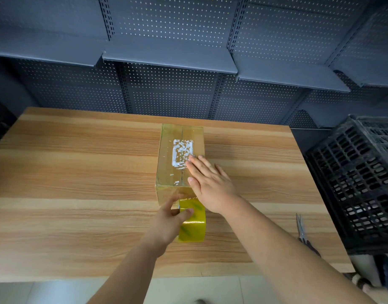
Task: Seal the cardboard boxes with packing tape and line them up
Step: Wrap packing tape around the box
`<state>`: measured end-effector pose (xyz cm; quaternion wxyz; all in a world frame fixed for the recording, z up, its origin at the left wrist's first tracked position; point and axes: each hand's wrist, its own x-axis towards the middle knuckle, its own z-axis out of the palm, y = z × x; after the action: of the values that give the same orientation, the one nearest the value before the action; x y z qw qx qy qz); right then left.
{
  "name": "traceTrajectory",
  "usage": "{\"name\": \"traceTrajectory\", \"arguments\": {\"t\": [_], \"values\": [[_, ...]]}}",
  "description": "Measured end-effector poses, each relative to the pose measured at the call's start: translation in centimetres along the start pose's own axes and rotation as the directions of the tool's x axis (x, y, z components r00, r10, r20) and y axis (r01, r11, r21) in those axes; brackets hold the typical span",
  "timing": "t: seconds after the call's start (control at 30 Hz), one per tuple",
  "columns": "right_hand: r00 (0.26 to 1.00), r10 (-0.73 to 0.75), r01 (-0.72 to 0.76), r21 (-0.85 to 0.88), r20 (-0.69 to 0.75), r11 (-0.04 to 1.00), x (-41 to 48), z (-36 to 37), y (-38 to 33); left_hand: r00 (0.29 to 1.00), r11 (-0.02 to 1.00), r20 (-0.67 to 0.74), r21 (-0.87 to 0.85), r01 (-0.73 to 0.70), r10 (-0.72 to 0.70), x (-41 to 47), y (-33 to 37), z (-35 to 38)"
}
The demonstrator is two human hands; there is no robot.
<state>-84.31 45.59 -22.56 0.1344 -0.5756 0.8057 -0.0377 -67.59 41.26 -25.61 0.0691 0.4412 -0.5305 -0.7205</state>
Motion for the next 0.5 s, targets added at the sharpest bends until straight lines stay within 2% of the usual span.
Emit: {"name": "traceTrajectory", "arguments": {"t": [0.2,0.33,0.5], "values": [[0.999,0.044,-0.044,-0.007,0.015,0.999,0.1,-0.2,-0.5,0.998,0.996,0.02,-0.07,0.058,-0.057,0.2,0.9,0.1],[0.998,0.056,-0.056,0.004,0.014,0.998,-0.1,0.0,-0.8,0.994,0.994,-0.01,-0.027,0.106,-0.107,-0.5,0.3,0.1],[0.998,0.062,-0.063,0.049,0.032,0.997,0.1,0.0,-0.8,0.999,1.0,0.041,-0.014,0.014,-0.014,-1.2,-0.1,-0.2]]}}
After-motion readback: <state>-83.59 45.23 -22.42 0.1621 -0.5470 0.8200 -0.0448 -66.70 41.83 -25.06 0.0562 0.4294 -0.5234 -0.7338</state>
